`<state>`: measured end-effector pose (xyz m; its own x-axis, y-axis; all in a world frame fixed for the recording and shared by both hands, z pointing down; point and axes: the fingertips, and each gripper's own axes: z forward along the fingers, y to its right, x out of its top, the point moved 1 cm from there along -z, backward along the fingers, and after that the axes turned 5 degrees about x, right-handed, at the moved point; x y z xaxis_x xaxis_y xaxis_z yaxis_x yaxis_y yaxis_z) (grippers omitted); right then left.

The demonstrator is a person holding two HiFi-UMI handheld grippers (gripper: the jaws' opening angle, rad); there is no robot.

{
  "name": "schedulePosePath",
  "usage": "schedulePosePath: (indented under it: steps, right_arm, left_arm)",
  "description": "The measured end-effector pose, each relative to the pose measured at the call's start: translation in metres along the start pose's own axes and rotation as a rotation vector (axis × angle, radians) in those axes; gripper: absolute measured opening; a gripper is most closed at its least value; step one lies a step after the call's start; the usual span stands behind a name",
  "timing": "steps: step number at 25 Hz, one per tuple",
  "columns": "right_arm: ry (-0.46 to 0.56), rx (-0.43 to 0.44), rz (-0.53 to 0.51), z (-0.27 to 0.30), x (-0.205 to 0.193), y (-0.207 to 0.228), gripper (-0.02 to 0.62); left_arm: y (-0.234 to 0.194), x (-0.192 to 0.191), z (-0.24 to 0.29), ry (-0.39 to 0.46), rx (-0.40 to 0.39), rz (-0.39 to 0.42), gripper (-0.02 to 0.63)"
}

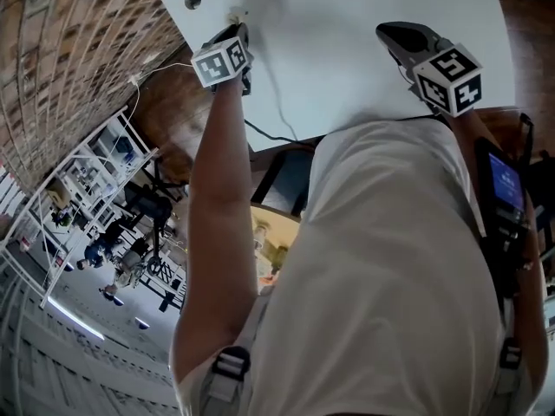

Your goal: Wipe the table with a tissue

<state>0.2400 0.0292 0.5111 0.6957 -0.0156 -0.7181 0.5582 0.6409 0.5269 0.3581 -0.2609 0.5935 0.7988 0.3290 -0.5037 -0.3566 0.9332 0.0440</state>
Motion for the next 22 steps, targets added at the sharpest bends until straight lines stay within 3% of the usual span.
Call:
schedulePosePath:
  steps: [8, 12, 22]
  right_arm:
    - [0.005, -0.033, 0.047, -0.005, -0.010, 0.011, 0.014]
    - [0.004, -0.035, 0.049, -0.006, -0.010, 0.012, 0.014]
    - [0.008, -0.034, 0.049, -0.005, -0.011, 0.013, 0.014]
  left_arm:
    - [-0.003, 0.007, 0.023, -0.051, -0.015, 0.049, 0.069]
    - [0.005, 0.009, 0.022, -0.076, 0.002, 0.145, 0.069]
    - [0.058, 0.024, 0.030, -0.082, -0.062, 0.256, 0.065]
